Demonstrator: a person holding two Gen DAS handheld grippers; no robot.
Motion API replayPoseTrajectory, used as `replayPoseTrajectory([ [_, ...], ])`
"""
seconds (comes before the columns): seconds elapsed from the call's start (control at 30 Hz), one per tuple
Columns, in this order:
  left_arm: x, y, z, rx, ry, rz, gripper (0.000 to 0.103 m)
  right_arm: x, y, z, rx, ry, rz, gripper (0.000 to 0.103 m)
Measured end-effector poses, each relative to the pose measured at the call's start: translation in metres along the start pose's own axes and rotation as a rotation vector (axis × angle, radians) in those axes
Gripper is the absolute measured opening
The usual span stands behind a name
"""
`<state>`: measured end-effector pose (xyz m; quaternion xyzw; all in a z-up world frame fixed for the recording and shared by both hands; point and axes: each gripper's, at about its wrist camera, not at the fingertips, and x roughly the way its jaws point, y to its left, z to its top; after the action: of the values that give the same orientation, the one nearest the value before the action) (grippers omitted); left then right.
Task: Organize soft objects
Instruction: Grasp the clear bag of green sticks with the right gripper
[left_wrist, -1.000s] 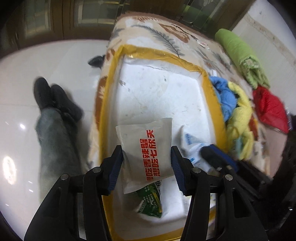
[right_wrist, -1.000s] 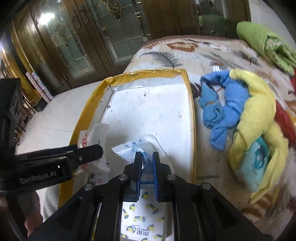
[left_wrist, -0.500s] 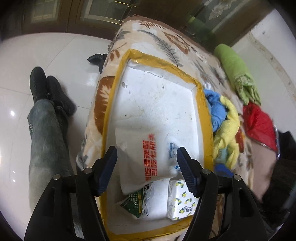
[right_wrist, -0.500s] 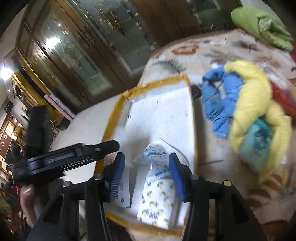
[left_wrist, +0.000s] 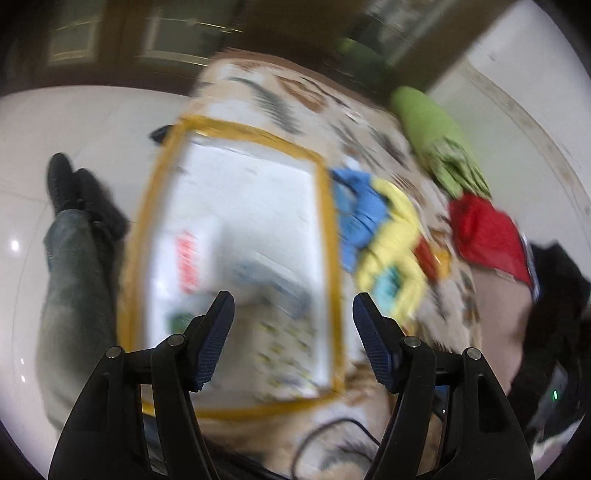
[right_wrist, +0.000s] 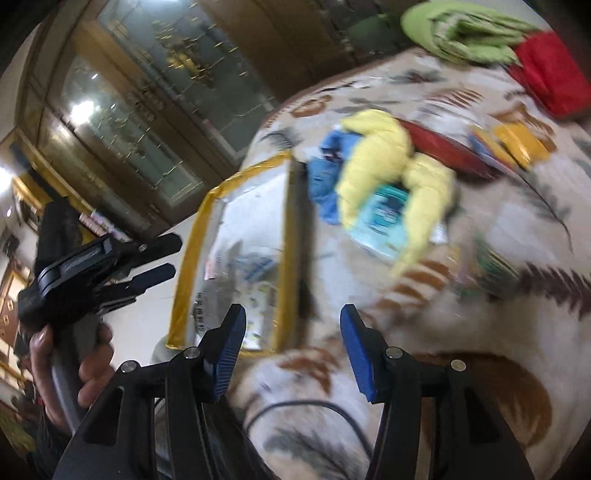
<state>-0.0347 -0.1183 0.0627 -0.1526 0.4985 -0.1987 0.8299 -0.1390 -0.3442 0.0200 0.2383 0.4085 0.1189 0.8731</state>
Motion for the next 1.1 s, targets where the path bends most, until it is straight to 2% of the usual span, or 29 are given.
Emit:
replayPoseTrajectory([
  [0.27,0.027,-0.071,-0.031,0.139,0.132,-0.085,0.067,-0.033,-0.039,-0.004,0.056,-0.032,-0.043,0.054],
  [0.5,0.037,-0.091,-0.041,0.205,0.154,-0.078,0.067,-0.033,-0.075,0.007,0.098,-0.041,-0.115,0.054],
  [0.57,0.043,-0.095,-0.04,0.208,0.167,-0.079,0.067,-0.032,-0.084,0.009,0.102,-0.038,-0.14,0.054],
  [0.8,0.064,-0.109,-0.037,0.23,0.186,-0.087,0.067,-0.022,-0.107,0.019,0.111,-0.016,-0.147,0.054],
  [1.0,0.094,-0.13,-0.021,0.263,0.19,-0.067,0.067,-0.013,-0.119,0.025,0.095,0.014,-0.156,0.054],
  [1.07,0.104,-0.136,-0.013,0.276,0.186,-0.062,0.067,-0.011,-0.122,0.026,0.093,0.018,-0.141,0.056],
  [1.1,0.108,-0.139,-0.01,0.281,0.186,-0.062,0.067,-0.009,-0.123,0.027,0.091,0.022,-0.128,0.061],
])
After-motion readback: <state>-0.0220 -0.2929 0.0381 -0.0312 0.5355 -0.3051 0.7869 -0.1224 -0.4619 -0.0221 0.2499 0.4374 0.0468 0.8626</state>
